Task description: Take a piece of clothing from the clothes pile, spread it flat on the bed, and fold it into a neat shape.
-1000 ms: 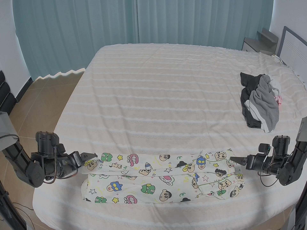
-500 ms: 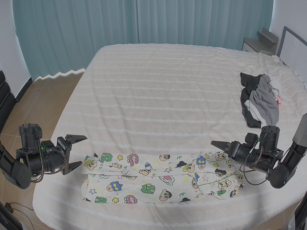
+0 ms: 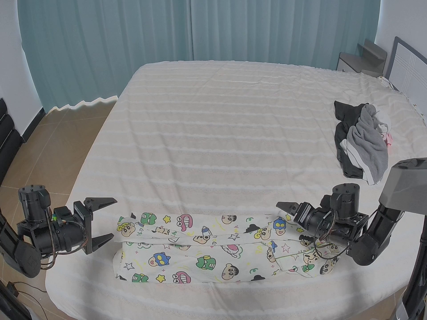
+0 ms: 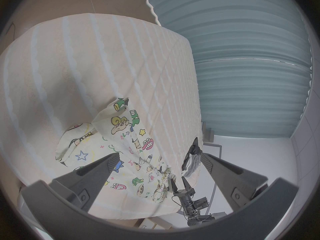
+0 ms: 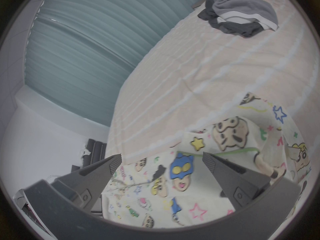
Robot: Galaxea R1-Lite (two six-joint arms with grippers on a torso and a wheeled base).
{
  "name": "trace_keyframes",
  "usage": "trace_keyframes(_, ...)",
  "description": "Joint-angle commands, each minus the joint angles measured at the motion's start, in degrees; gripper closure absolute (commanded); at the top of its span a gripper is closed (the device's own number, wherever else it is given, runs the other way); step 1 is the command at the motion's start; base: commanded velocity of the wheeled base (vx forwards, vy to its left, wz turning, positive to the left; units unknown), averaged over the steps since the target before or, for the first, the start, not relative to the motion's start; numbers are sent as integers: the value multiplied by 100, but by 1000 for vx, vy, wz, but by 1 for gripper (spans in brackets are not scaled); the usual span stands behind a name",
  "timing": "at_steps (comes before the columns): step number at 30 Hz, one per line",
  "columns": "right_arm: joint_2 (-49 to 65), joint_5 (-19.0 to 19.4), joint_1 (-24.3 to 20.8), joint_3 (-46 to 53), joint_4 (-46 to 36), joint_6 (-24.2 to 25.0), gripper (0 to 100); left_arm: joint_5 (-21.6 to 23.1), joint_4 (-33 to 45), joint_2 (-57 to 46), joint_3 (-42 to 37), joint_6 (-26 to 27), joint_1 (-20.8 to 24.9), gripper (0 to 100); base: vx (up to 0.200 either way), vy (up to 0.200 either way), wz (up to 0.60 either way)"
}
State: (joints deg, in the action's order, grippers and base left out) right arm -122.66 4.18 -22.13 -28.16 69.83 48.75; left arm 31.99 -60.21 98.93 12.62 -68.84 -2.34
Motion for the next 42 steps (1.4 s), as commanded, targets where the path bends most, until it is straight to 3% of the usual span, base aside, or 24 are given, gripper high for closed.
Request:
trace_keyframes(1,-548,-216,112,-120,22,-6,0,0,-35,250,-31,11,-21,0,0,0,0)
trace_keyframes(15,-539,-858,200,39,593,-349,0,0,-61,259,-58,46,-12,0,0,0,0)
trace_keyframes(38,-873,-884,762,-84,734,-630,0,0,-61,259,-66,81,-12,0,0,0,0)
trace_keyframes(42,-320,-928,789,-32,716,-674,0,0,-61,259,-66,90,-21,0,0,0,0)
